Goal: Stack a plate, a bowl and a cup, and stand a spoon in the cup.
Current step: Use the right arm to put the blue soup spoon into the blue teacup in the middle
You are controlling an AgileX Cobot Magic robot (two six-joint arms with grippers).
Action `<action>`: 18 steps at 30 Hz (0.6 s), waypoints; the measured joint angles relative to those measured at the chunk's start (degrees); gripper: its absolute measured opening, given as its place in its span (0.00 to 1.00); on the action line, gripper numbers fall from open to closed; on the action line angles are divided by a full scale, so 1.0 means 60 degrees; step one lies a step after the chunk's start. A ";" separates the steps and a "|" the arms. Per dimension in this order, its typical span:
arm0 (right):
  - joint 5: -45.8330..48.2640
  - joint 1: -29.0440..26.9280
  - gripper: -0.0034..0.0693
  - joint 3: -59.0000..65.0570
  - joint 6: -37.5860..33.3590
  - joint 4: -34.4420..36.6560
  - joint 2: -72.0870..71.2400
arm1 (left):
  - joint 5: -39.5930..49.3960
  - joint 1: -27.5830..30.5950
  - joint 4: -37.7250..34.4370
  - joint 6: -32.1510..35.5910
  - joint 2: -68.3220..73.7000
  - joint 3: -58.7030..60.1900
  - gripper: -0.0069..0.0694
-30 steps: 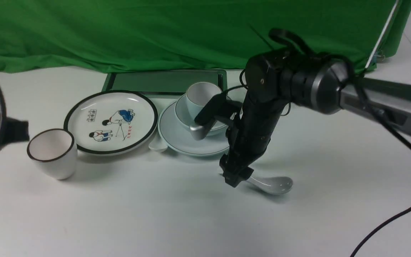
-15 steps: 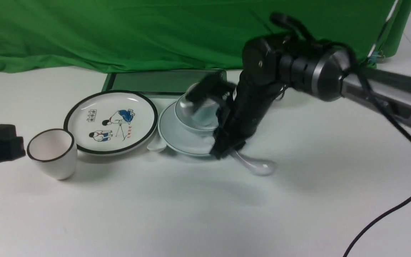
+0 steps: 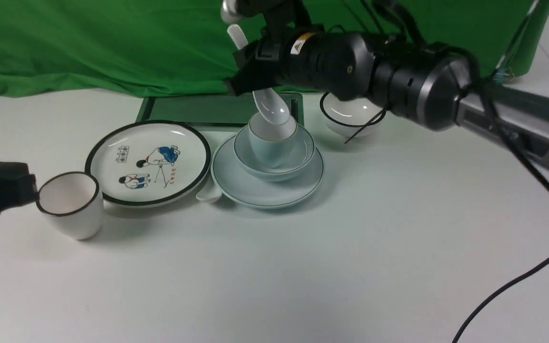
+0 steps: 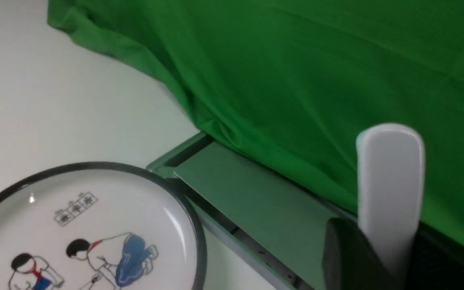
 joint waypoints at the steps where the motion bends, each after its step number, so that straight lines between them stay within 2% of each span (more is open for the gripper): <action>1: -0.0269 0.0000 0.27 0.0000 0.0221 0.0000 0.0194 | 0.0000 0.0000 -0.0046 0.0000 0.0000 0.0000 0.04; 3: -0.0474 0.0000 0.30 0.0000 0.0384 0.0001 0.0327 | 0.0000 0.0000 -0.0082 0.0000 0.0000 0.0000 0.04; 8: -0.0679 0.0000 0.53 0.0000 0.0439 0.0010 0.0486 | -0.0004 0.0000 -0.0164 0.0000 0.0000 0.0000 0.04; 11: -0.0594 0.0000 0.56 0.0000 0.0431 0.0020 0.0475 | -0.0032 0.0000 -0.0184 0.0000 0.0000 0.0000 0.04; 14: 0.0174 0.0000 0.48 0.0031 0.0411 -0.0045 0.0142 | -0.0180 0.0000 -0.0029 0.0000 0.0000 0.0000 0.04; 18: 0.2259 -0.0109 0.19 0.0092 0.0404 -0.1269 -0.1272 | -0.0419 0.0000 0.0207 0.0000 0.0000 0.0000 0.04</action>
